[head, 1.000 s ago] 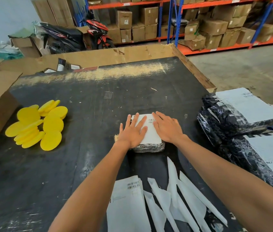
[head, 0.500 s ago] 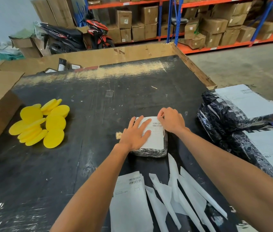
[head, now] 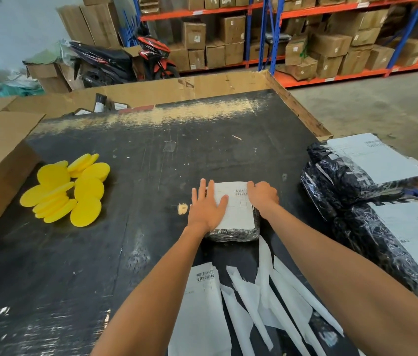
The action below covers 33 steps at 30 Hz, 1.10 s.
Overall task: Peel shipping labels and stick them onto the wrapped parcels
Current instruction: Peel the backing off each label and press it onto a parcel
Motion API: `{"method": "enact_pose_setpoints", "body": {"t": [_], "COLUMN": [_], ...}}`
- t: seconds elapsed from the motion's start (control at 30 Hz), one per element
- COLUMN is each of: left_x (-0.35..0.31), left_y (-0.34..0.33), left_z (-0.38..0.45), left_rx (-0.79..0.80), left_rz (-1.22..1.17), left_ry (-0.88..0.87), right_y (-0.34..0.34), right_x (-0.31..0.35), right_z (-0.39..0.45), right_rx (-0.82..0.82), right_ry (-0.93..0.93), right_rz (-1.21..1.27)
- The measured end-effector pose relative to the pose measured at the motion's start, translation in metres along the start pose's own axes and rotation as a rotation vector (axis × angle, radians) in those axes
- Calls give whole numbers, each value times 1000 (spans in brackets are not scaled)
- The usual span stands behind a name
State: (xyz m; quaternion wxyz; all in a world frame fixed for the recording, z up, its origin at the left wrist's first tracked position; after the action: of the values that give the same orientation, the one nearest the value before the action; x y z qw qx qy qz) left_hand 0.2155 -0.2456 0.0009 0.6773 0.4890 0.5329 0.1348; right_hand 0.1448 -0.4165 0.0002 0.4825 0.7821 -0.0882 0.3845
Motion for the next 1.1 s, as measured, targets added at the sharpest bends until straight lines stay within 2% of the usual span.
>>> {"method": "enact_pose_setpoints", "body": {"t": [0.07, 0.17, 0.33, 0.47, 0.57, 0.63, 0.7, 0.77, 0.83, 0.87, 1.0, 1.1], "left_x": [8, 16, 20, 24, 25, 14, 5, 0, 2, 0, -33, -48], "left_y": [0, -2, 2, -11, -16, -16, -17, -22, -32, -36, -59, -73], "left_z": [4, 9, 3, 1, -3, -13, -26, -49, -63, -67, -92, -115], "left_rx": [-20, -20, -75, -155, -113, -48, 60, 153, 201, 216, 271, 240], "left_rz": [-104, -220, -406, -514, -543, -555, -533, -531, -469, -405, 36, 228], "left_ry": [105, 164, 201, 273, 376, 332, 265, 323, 372, 357, 178, 106], "right_y": [2, 1, -10, -10, 0, 16, 30, 52, 73, 96, 152, 175], "right_x": [-3, -14, -17, 3, 12, 15, 11, 3, -5, 1, -6, -27], "right_z": [-2, -9, -13, -19, -31, -32, -20, -9, 2, -21, -66, -73], "right_rx": [34, 164, 387, 392, 353, 249, 215, 195, 183, 184, 261, 323], "right_ry": [-16, -65, -165, -23, 75, 137, 172, 152, 171, 177, 84, 48], "right_rz": [-10, 16, 351, 455, 385, 317, 369, 444, 493, 514, 658, 728]}}
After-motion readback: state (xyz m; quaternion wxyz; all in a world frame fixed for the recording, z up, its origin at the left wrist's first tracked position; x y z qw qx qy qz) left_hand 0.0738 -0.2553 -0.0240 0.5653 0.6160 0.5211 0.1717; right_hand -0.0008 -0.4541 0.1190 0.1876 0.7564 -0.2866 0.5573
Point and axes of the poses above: each hand's wrist, its own z-axis towards the middle knuckle, its own y-axis out of the back of the hand, x = y × z, the point moved 6 cm from there along z, towards the middle knuckle, and after that the axes turned 5 degrees about -x, right-handed, at the moved point
